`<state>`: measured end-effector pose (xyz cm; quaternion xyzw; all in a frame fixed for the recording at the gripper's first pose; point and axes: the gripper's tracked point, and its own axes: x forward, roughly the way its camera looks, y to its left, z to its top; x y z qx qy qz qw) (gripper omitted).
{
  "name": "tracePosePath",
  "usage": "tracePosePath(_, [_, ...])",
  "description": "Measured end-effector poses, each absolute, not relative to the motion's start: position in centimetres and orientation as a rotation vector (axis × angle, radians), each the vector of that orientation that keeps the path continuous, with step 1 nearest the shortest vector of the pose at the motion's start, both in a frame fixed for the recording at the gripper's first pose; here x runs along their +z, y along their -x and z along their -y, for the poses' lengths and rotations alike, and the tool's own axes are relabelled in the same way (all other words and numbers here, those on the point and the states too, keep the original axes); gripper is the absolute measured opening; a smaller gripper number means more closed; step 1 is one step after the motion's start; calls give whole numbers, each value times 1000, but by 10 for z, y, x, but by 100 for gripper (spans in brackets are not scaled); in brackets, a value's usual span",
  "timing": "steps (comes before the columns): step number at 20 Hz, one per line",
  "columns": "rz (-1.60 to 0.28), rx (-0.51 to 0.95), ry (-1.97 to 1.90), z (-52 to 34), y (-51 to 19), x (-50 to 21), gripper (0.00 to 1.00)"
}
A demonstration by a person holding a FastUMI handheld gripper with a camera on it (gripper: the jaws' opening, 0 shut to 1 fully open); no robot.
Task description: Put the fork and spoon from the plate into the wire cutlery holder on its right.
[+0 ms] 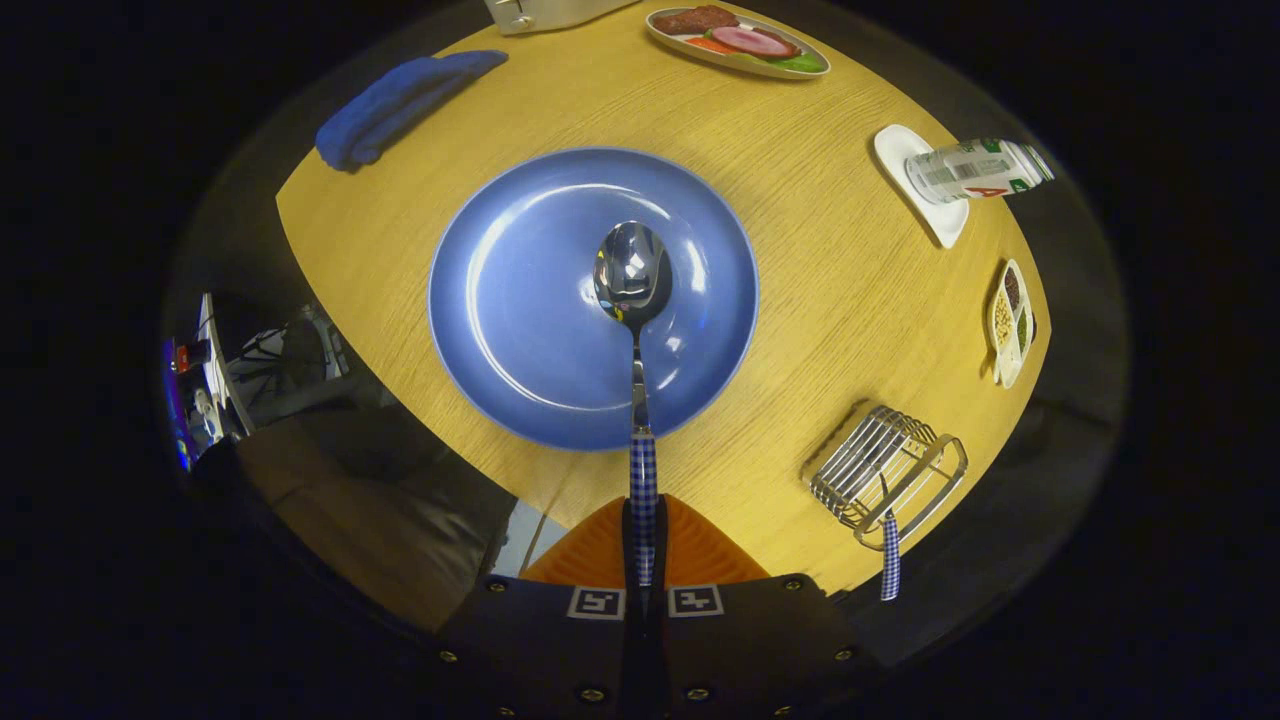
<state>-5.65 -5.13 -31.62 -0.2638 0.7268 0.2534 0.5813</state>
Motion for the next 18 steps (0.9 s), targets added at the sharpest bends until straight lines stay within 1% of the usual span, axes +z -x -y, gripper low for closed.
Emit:
tracePosePath(10, [-1760, 555, 684, 105, 52, -268, 1])
tracePosePath(18, [-1778, 540, 741, 139, 44, -244, 1])
